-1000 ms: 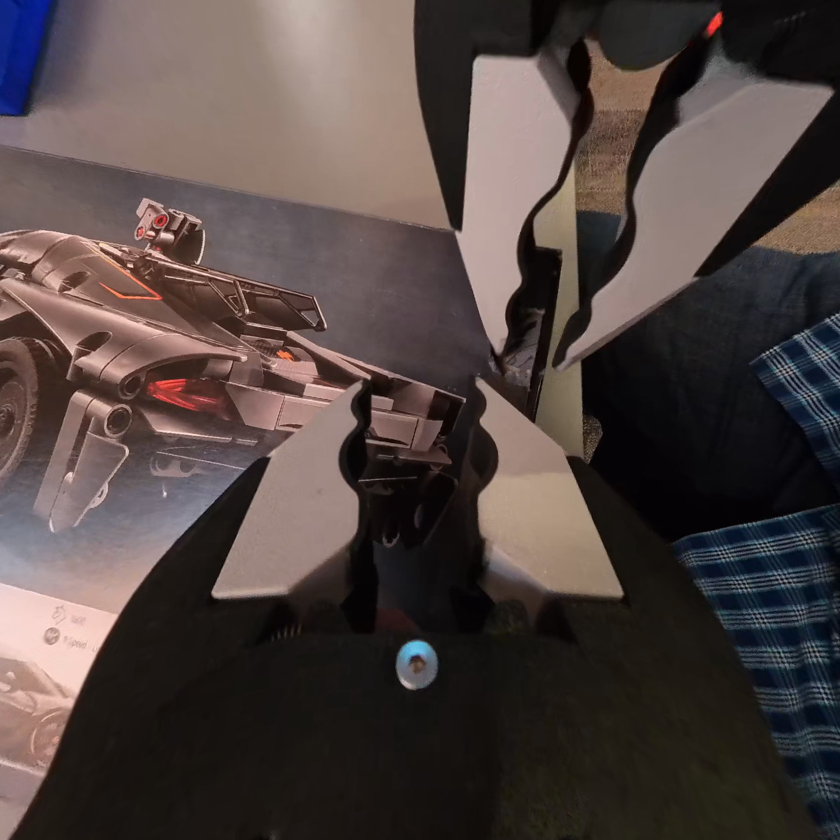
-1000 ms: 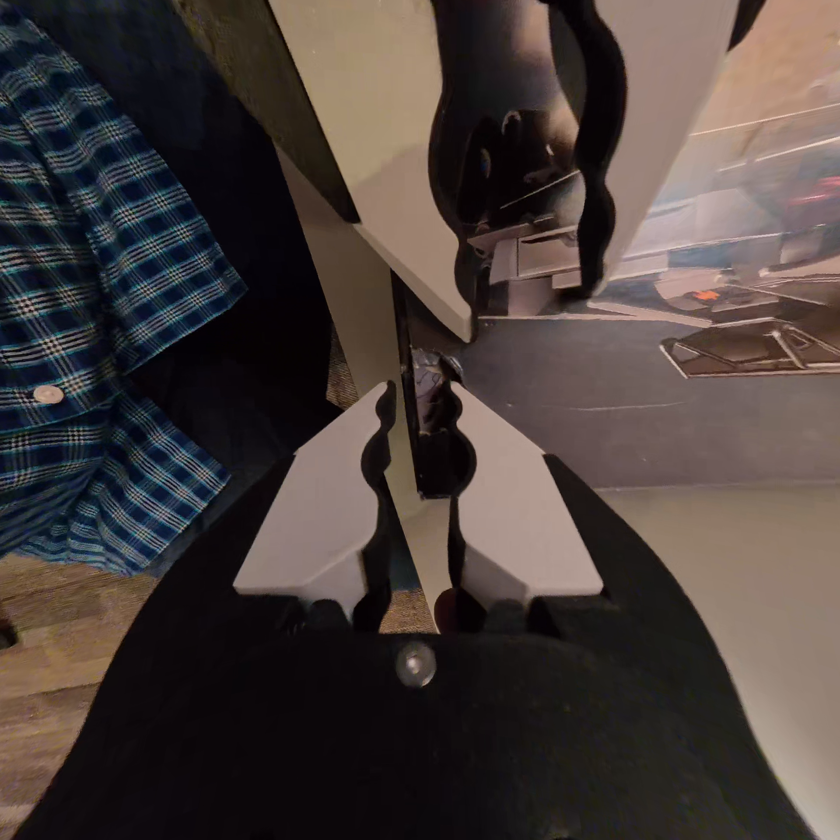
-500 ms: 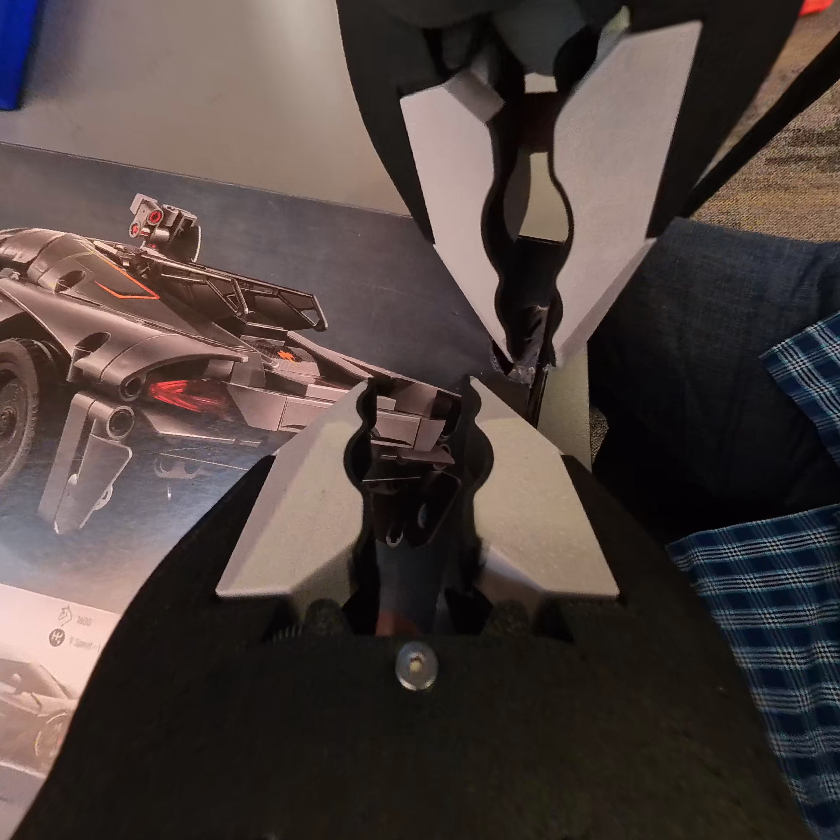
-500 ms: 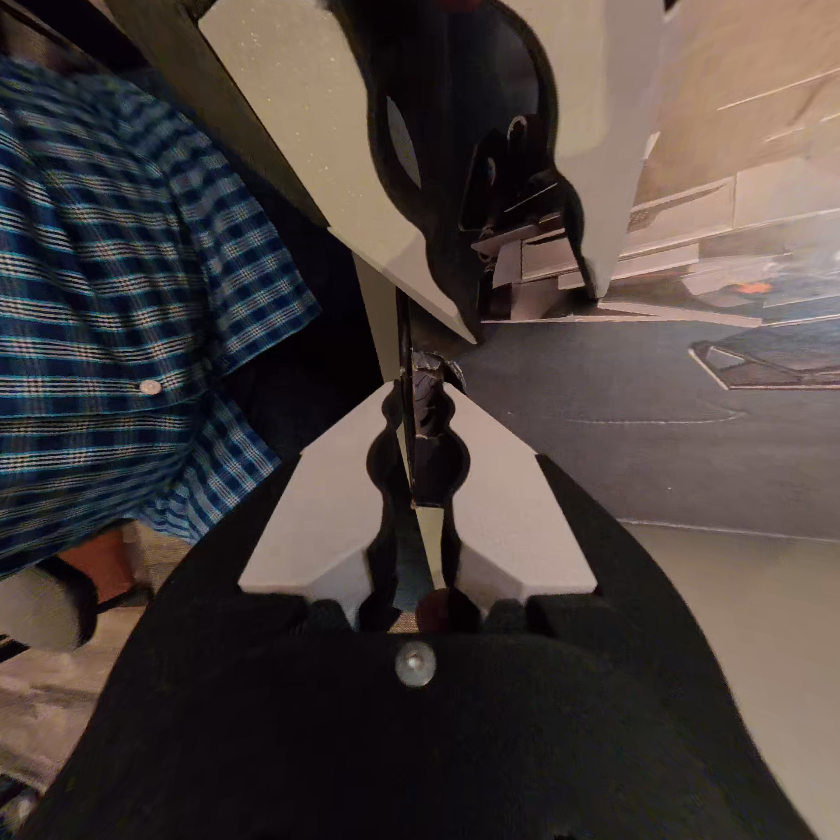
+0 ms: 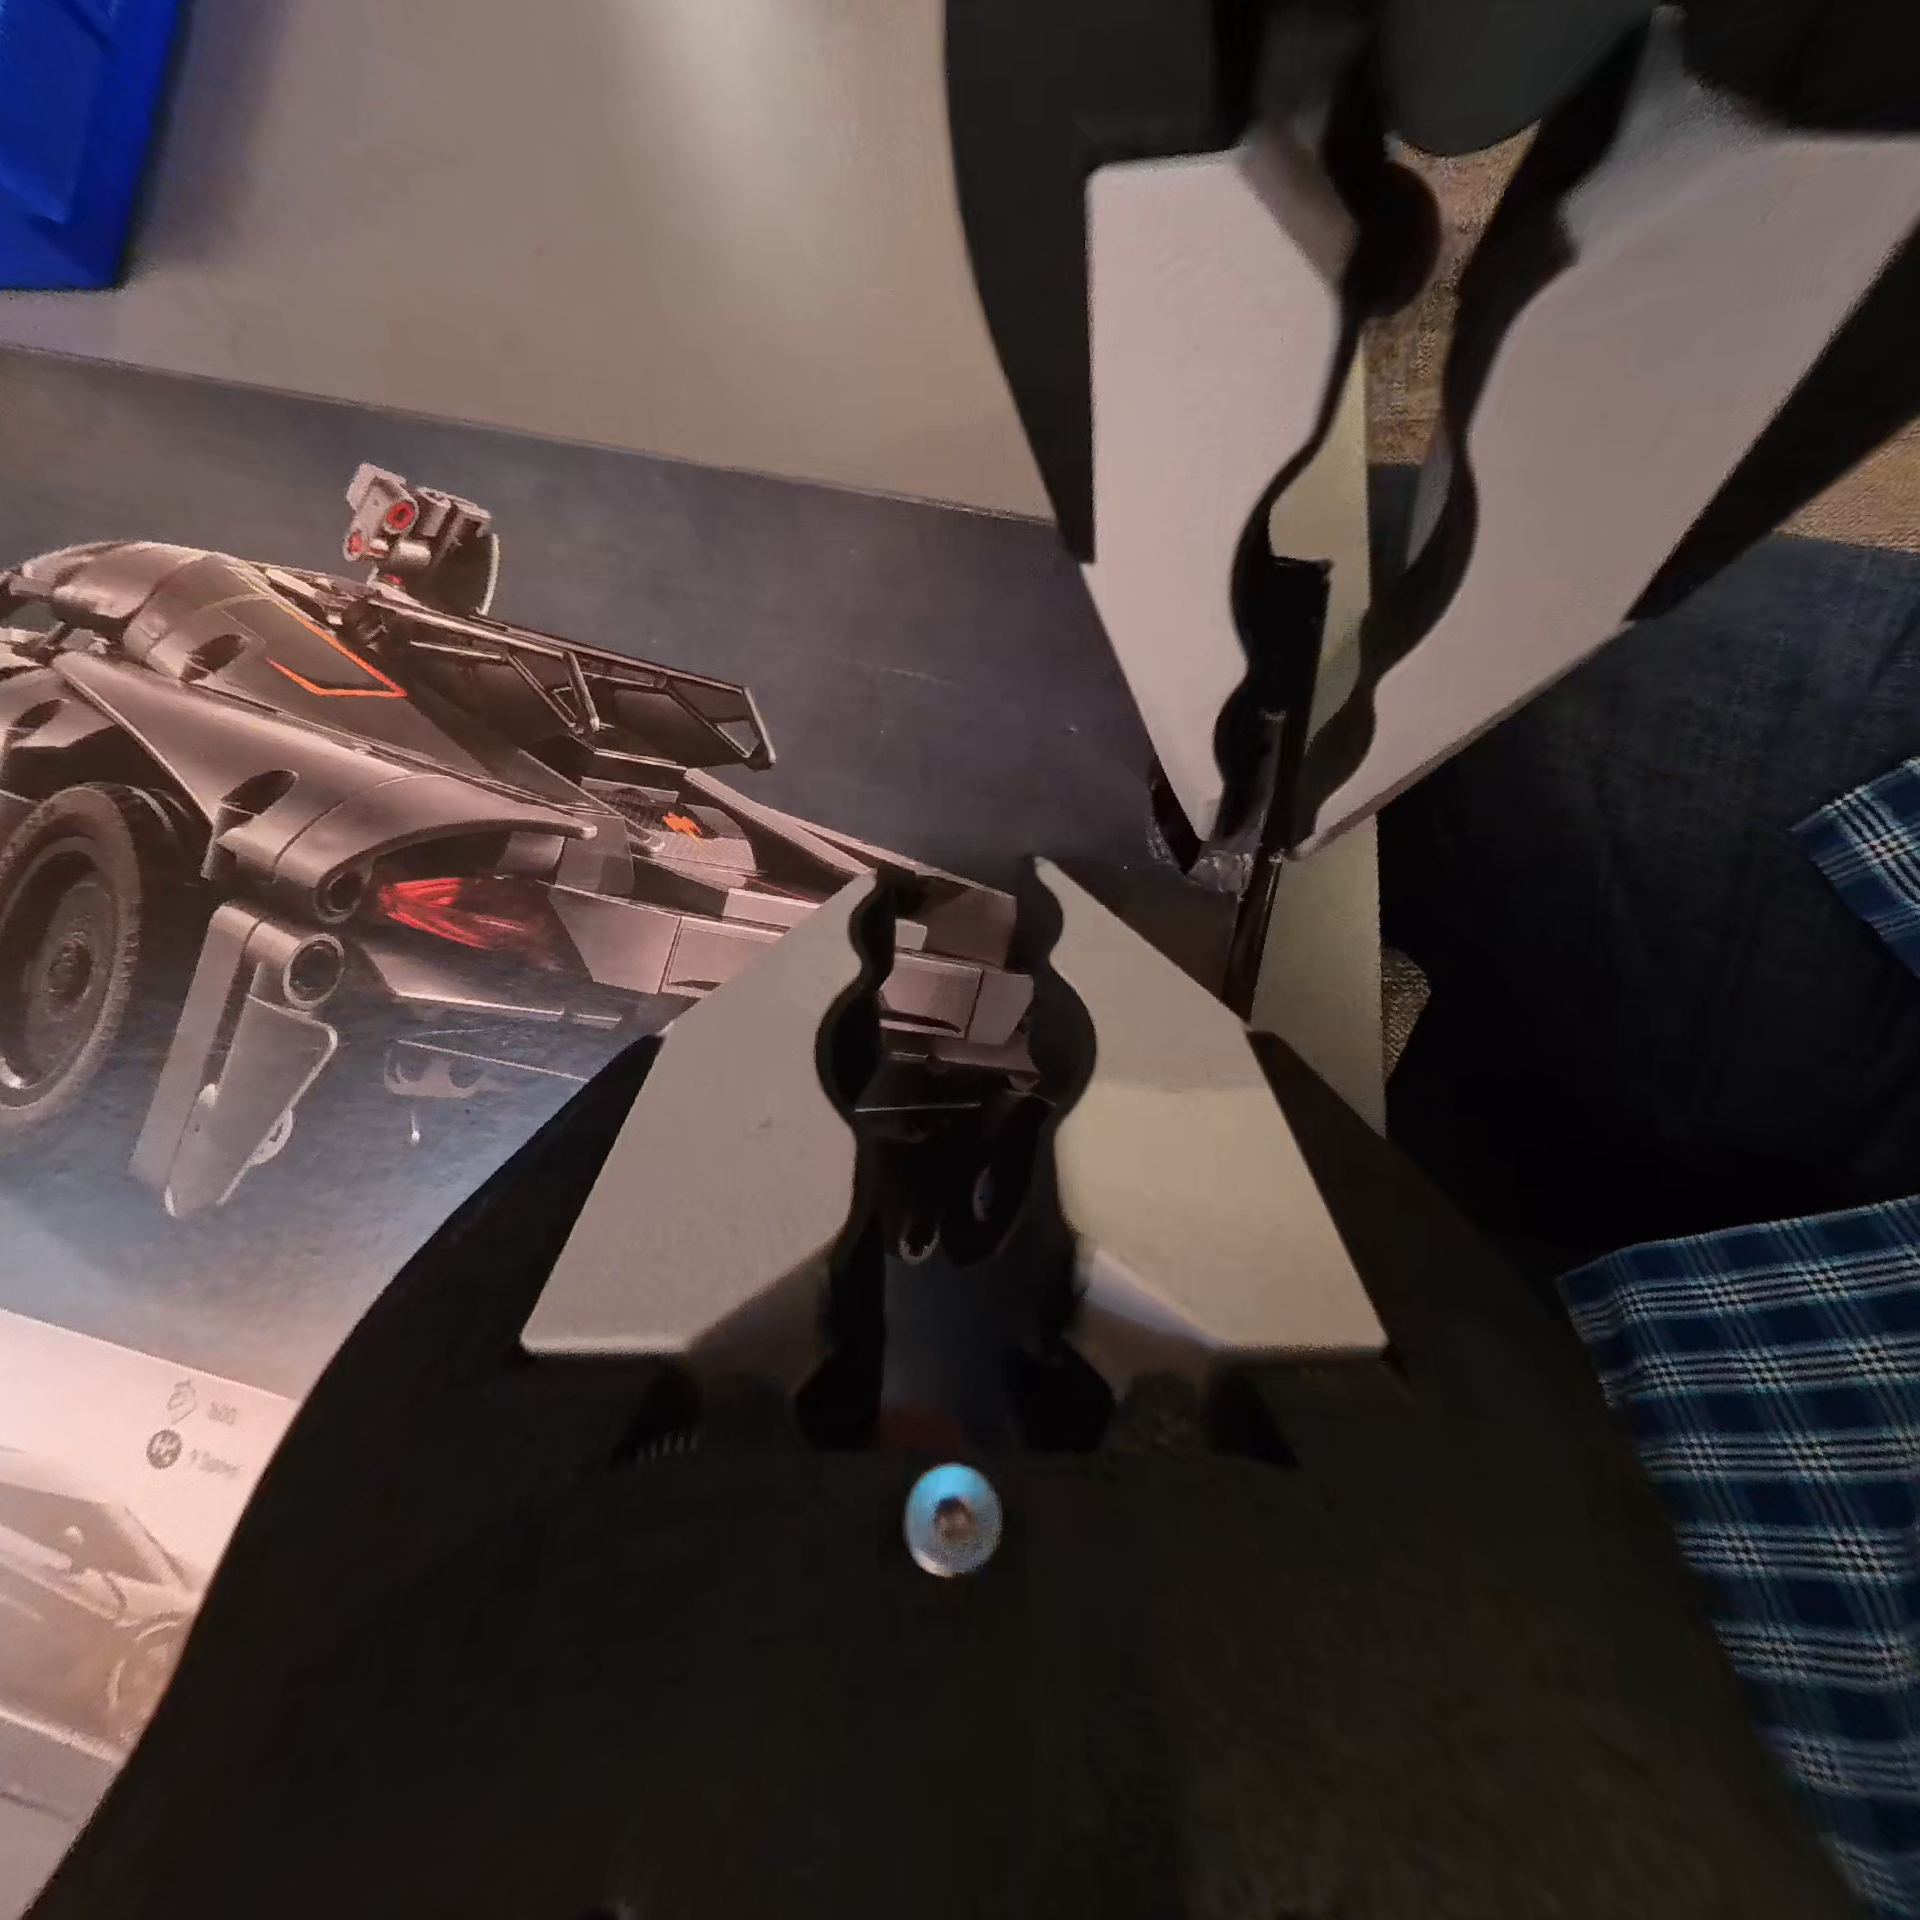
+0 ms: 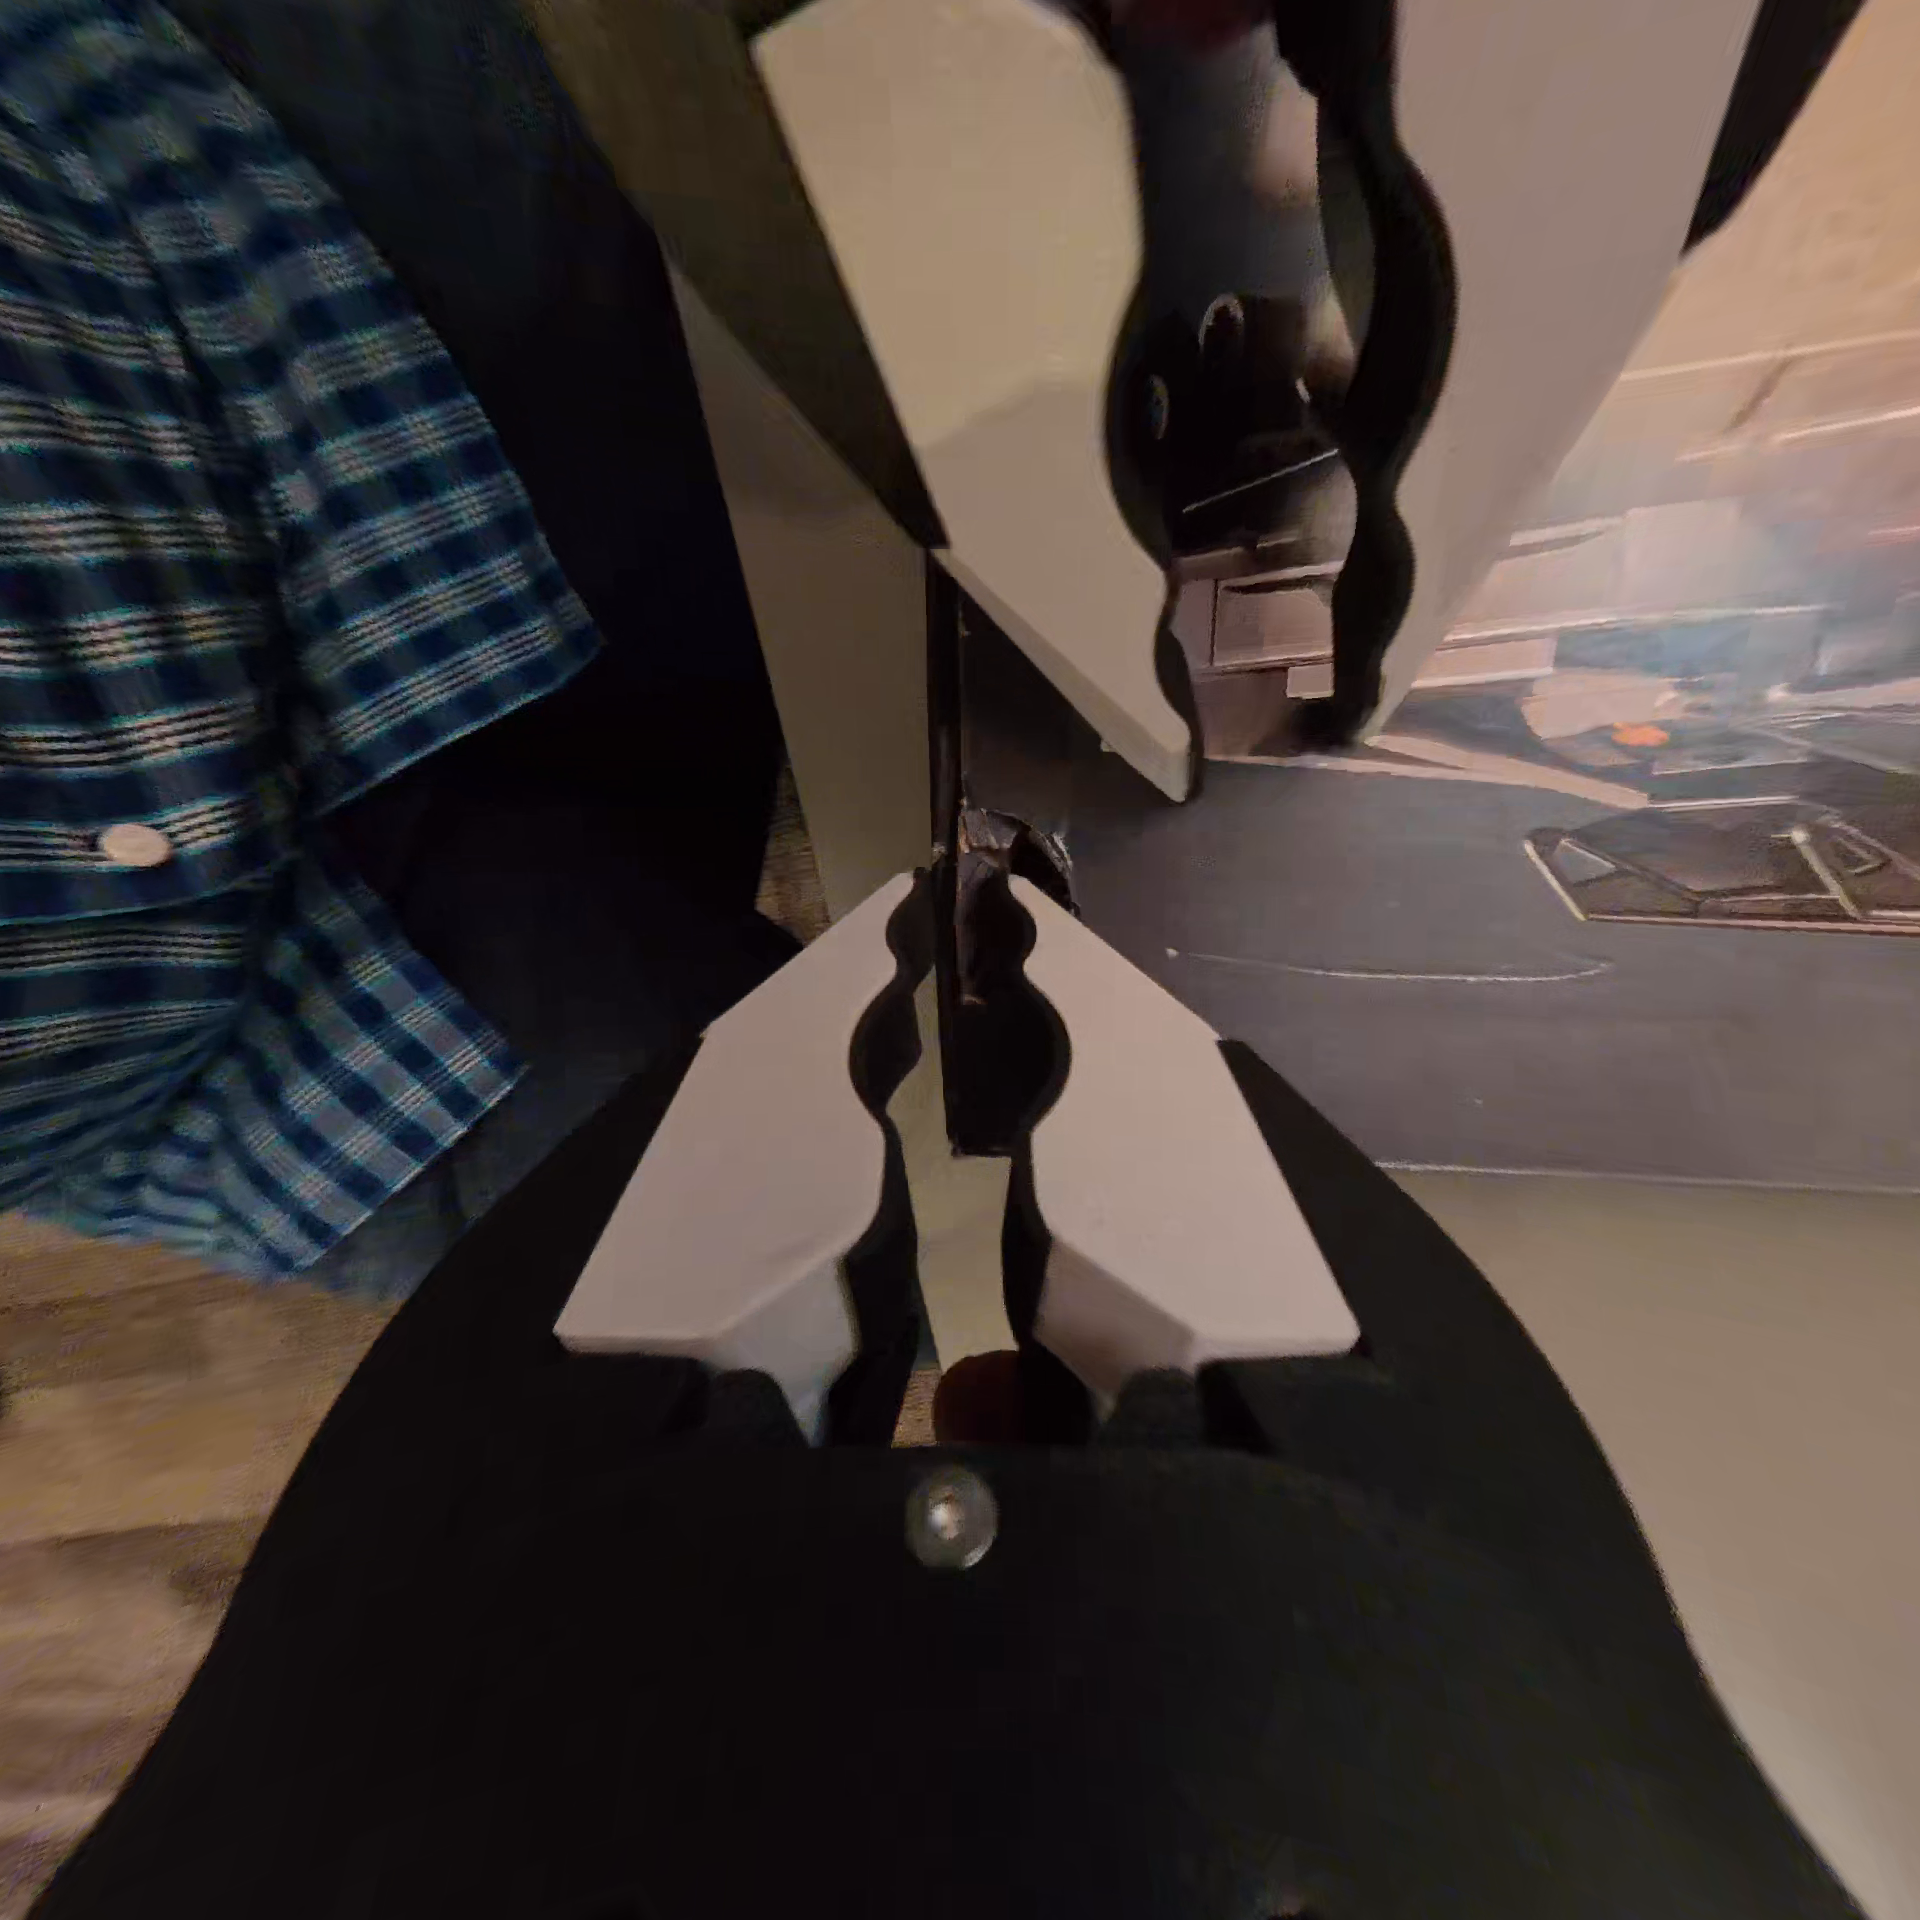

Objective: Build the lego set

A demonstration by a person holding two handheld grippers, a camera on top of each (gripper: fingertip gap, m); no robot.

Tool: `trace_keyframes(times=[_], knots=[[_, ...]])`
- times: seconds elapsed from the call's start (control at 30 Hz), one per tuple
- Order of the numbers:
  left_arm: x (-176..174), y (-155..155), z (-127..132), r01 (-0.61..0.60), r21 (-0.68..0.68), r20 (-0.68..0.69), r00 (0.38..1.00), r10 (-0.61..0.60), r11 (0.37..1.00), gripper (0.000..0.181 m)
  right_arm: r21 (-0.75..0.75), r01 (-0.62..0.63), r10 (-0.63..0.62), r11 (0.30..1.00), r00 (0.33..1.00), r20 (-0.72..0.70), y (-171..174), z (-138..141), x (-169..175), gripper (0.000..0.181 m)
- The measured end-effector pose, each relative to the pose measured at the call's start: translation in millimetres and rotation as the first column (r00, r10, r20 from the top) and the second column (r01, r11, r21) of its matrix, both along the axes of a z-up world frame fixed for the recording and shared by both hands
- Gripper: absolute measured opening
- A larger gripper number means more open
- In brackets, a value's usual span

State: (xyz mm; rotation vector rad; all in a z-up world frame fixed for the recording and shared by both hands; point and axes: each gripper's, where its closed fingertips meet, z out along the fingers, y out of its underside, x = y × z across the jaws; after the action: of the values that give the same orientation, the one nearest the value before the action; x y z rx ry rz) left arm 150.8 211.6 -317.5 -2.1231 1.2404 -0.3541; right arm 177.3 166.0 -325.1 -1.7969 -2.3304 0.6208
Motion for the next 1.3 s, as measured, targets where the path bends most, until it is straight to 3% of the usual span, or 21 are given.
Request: trace_keyframes(times=[0.13, 0.23, 0.3, 0.37, 0.47, 0.57, 0.8, 0.93, 1.07, 1.3], knots=[[0.0, -0.2, -0.7, -0.008, 0.001, -0.008, 1.0, 0.008, 1.0, 0.011, 0.073, 0.021, -0.017, 0.997, 0.999, -0.052, -4.2, -0.9, -1.2, 0.006], [0.2, -0.7, 1.0, -0.008, 0.002, -0.02, 1.0, 0.008, 1.0, 0.011, -0.014, 0.06, -0.061, 0.998, 0.997, -0.054, -5.4, 4.1, -0.8, 0.016], [0.3, -0.6, 1.5, -0.013, -0.013, -0.004, 1.0, 0.013, 1.0, 0.011, -0.106, 0.084, -0.095, 0.991, 0.991, -0.098, -10.3, 17.0, -5.9, 0.014], [0.3, -0.5, 2.0, -0.009, -0.008, -0.013, 1.0, 0.009, 1.0, 0.01, -0.072, 0.116, -0.118, 0.991, 0.993, -0.03, -2.0, 7.3, 1.3, 0.023], [0.5, -0.6, 2.1, -0.005, -0.017, -0.01, 1.0, 0.004, 1.0, 0.01, -0.117, 0.086, -0.092, 0.989, 0.995, -0.045, -9.7, 5.3, 1.3, 0.033], [0.6, -0.7, 1.9, 0.003, -0.022, -0.009, 1.0, -0.003, 1.0, 0.01, -0.051, 0.083, -0.084, 0.995, 0.996, -0.025, -7.7, 3.0, 0.9, 0.029], [1.0, -0.9, 2.0, 0.002, -0.024, 0.004, 1.0, -0.002, 1.0, 0.011, 0.057, 0.02, -0.021, 0.998, 1.0, 0.017, -19.3, -3.7, 4.1, 0.054], [0.7, -1.9, 3.0, -0.006, -0.032, 0.023, 1.0, 0.007, 0.999, 0.011, 0.114, 0.059, -0.053, 0.992, 0.997, -0.054, -22.1, -11.4, 1.6, 0.063], [-0.5, -2.8, 2.9, -0.004, -0.045, 0.028, 1.0, 0.005, 0.999, 0.013, 0.177, 0.07, -0.057, 0.982, 0.995, -0.077, -17.8, -15.7, -0.5, 0.053], [-0.1, -2.8, 1.5, 0.0, -0.055, 0.034, 0.999, 0.002, 0.998, 0.013, -0.1, 0.094, -0.096, 0.991, 0.995, -0.022, -19.0, -6.1, -2.4, 0.041]])
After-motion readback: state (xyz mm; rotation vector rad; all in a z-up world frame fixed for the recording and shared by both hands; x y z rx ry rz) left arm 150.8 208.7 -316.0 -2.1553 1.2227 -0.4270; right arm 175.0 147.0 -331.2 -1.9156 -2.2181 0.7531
